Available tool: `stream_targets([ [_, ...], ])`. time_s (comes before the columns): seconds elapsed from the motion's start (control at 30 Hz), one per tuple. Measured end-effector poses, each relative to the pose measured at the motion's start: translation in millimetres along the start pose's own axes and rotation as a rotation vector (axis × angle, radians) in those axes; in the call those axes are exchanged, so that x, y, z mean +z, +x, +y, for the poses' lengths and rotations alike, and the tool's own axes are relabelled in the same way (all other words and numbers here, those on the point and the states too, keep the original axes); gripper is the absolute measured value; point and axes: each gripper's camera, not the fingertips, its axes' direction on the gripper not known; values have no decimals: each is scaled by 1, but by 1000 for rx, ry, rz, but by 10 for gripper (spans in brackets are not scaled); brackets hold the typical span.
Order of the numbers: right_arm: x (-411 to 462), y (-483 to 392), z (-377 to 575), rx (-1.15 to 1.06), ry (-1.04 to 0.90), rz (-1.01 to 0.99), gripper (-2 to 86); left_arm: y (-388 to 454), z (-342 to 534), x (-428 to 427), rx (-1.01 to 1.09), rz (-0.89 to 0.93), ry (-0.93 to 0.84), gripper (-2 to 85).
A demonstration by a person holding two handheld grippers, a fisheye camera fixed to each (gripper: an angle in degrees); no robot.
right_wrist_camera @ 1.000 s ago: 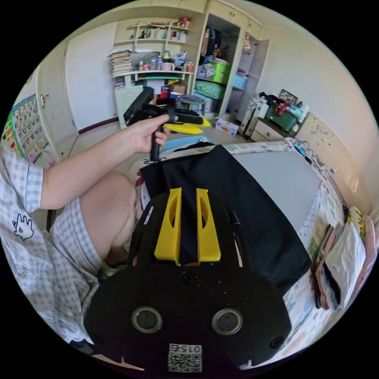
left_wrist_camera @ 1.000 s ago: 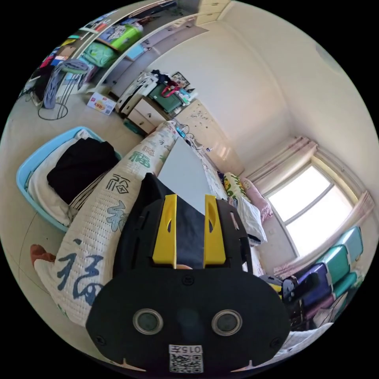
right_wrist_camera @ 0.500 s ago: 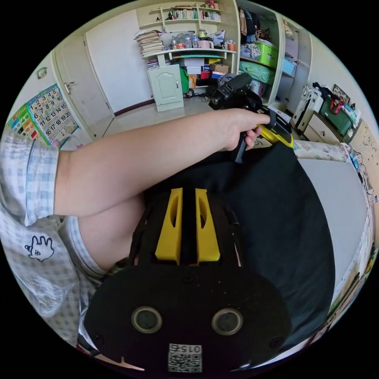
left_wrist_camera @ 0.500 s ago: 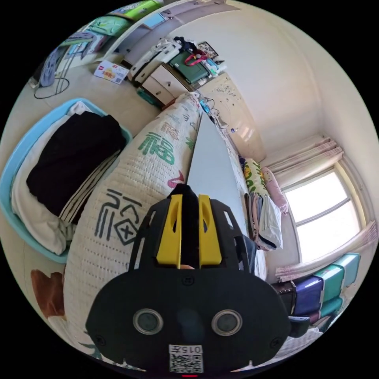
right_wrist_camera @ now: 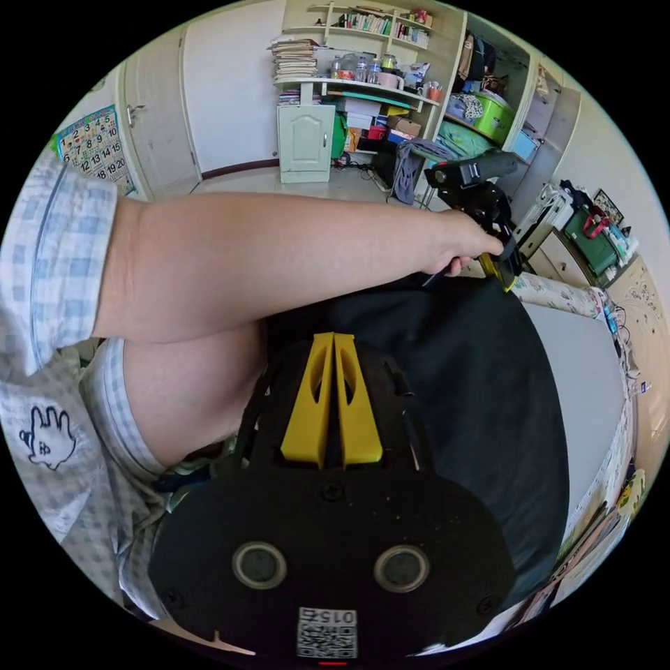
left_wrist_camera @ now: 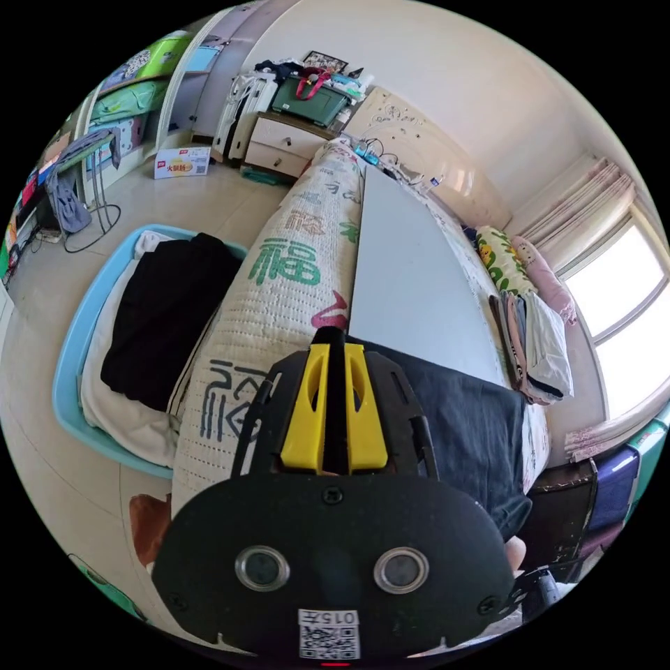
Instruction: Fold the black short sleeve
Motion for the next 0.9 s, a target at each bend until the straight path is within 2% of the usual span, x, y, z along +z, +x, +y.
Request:
stream_targets([
  [0.17,-8,-23,8,-33,6,89,-10,14,4,15,15,-85,-16,34],
  [0.3,-14,-24,15,-24,8,76,-10,21,9,24,30,-131,-19,33],
  [0.4,-24,-15,28,24,51,6,-10,17,12,31,13,-107,-26,33],
  [0.53,-58,-17,70,66,208,-60,-10,-2,22,33,-41,2,-10,31],
  [0.6,-67,-25,90,67,222,-38,-10,-9,33,27,-78,8,21,30],
  [0.73,-79,-50,122,76,187,135,-10,-5,65,3,-96,-16,78,9],
  [0.9,-93,-73,159,134,259,104,-10,9,97,-26,-32,-43,91,0],
])
